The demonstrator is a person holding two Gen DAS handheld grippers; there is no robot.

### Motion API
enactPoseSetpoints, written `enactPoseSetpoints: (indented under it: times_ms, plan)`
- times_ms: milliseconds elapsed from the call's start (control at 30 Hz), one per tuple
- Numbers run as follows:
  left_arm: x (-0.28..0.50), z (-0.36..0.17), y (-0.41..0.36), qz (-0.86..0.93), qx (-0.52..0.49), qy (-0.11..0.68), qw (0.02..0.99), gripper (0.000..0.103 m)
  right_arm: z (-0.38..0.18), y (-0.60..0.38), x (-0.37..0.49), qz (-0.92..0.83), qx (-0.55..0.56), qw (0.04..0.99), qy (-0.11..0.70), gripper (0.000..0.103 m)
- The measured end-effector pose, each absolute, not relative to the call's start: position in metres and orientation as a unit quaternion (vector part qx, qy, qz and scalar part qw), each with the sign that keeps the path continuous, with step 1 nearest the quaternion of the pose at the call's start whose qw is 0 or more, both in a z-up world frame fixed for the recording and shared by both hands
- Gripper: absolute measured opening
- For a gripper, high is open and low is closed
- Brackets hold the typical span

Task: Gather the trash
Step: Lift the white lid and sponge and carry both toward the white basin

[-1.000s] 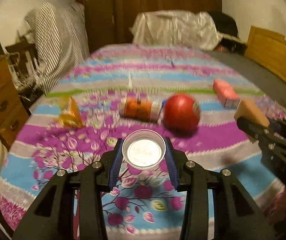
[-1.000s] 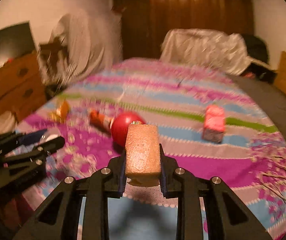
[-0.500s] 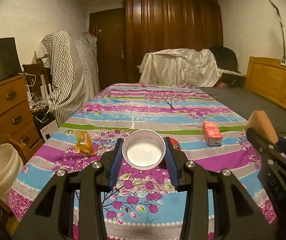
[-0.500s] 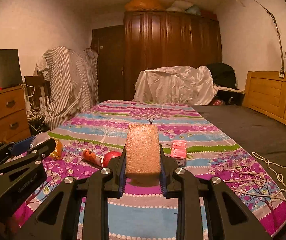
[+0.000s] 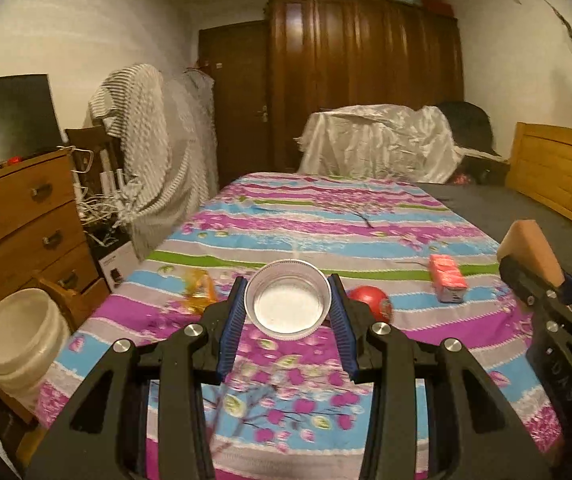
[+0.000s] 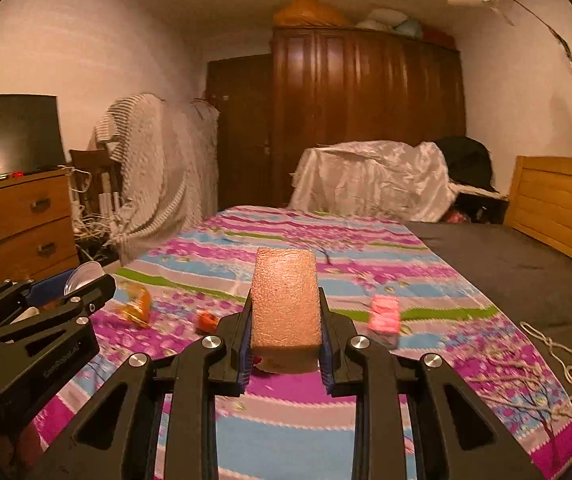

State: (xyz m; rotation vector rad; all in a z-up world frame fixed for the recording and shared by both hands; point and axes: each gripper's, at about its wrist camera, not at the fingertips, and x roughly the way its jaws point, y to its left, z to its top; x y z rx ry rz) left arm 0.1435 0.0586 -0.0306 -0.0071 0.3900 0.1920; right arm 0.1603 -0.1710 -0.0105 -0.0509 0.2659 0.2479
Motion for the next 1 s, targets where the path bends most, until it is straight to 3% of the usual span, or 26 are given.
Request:
enactPoseSetpoints:
  times_ms: [1000]
  plan:
    - [0.082,0.016,0.324,0.319,-0.061,0.185,0.927,0.039,0.06,0.189,0.151,0.381,-0.089,0.91,0.139,0.027]
